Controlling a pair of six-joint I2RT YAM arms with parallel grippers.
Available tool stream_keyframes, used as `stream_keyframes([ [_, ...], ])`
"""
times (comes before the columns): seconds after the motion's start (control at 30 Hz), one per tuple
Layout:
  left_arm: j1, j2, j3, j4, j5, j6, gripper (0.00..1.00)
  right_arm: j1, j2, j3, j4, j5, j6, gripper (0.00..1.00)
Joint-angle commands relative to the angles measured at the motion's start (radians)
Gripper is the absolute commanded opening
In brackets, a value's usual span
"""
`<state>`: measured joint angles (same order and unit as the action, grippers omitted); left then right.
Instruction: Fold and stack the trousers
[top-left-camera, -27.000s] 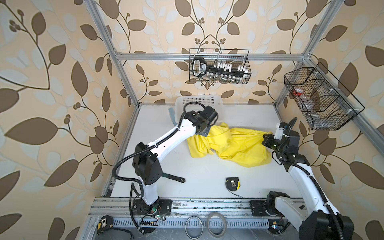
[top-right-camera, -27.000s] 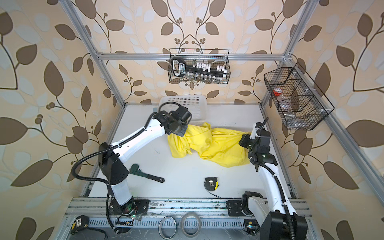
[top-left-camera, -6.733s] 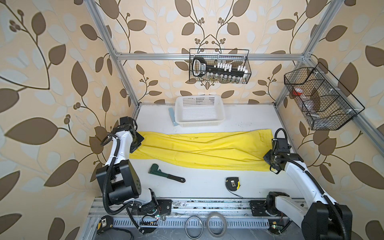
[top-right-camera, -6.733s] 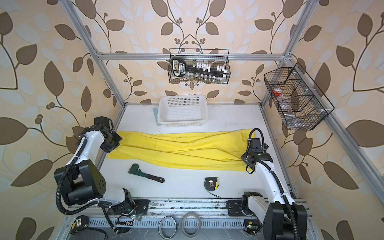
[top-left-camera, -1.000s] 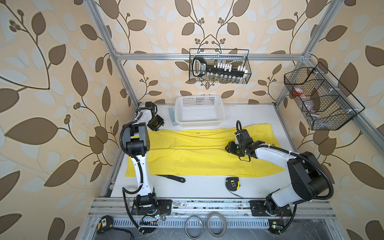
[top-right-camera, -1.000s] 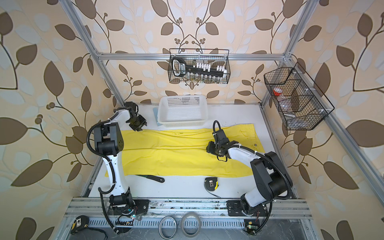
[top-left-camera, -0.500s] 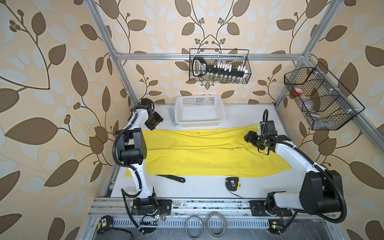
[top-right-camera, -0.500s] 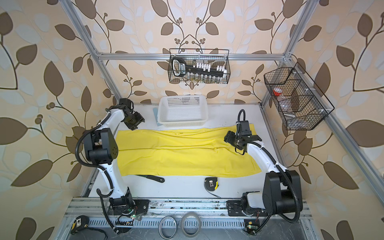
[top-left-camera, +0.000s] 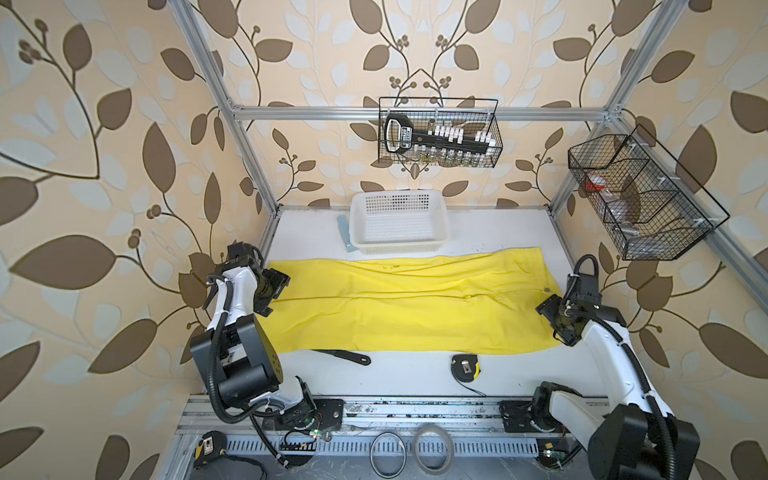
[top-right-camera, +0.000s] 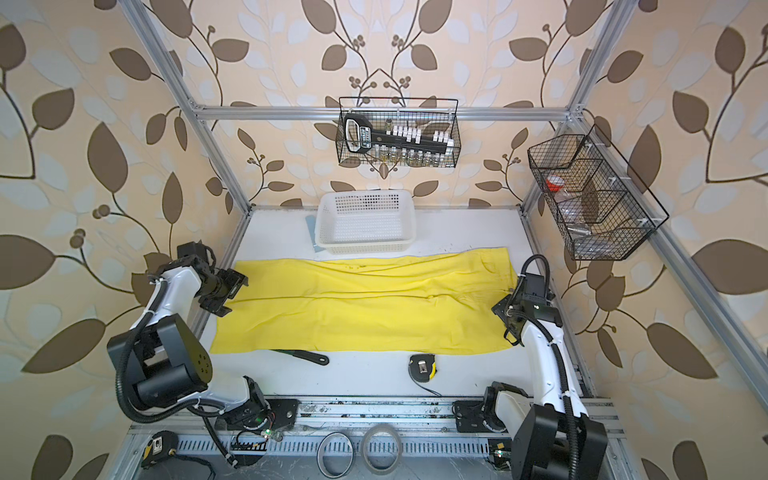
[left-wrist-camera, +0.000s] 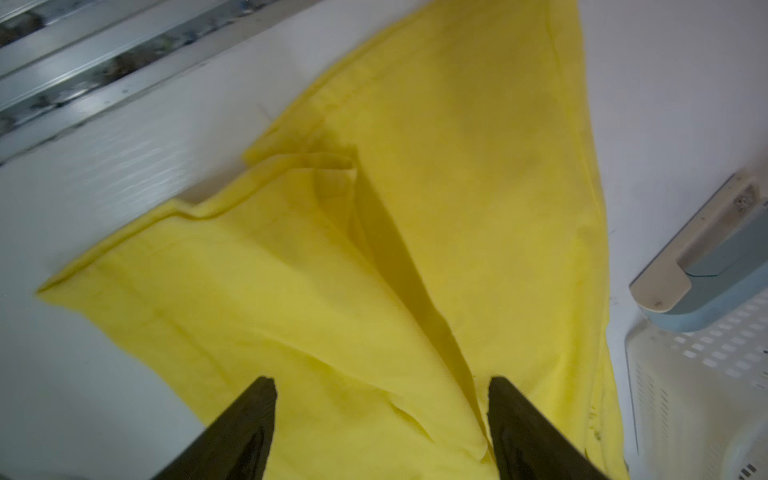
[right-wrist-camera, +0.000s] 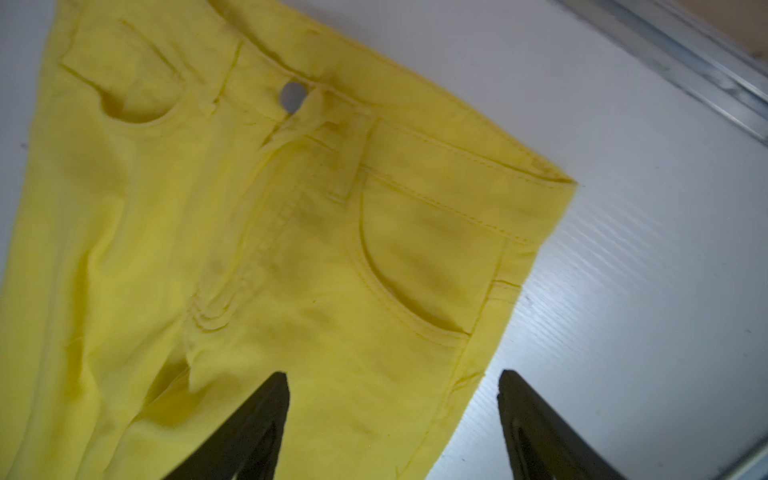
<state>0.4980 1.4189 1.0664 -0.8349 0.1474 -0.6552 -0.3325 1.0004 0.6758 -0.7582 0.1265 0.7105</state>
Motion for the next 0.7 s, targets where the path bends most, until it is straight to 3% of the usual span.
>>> stream_keyframes([
  [0.0, 0.021, -0.107, -0.042, -0.085, -0.087, -0.072, 0.82, -0.056, -0.039, -0.048, -0.085, 0.047, 0.040, 0.80],
  [0.17, 0.036, -0.155, -0.116, -0.105, -0.157, -0.128, 0.84, -0.082, -0.019, -0.131, 0.004, 0.005, 0.047, 0.79],
  [0.3, 0.049, -0.163, -0.155, -0.093, -0.152, -0.138, 0.84, -0.070, 0.062, -0.128, 0.051, -0.028, 0.062, 0.79],
  [0.5, 0.066, -0.151, -0.202, -0.063, -0.133, -0.147, 0.84, 0.012, 0.161, -0.166, 0.153, 0.046, 0.115, 0.76],
  [0.6, 0.092, -0.143, -0.231, -0.043, -0.143, -0.137, 0.84, 0.012, 0.233, -0.193, 0.221, 0.026, 0.115, 0.68],
  [0.67, 0.122, -0.141, -0.247, -0.039, -0.152, -0.135, 0.84, 0.029, 0.250, -0.205, 0.260, 0.039, 0.120, 0.55],
])
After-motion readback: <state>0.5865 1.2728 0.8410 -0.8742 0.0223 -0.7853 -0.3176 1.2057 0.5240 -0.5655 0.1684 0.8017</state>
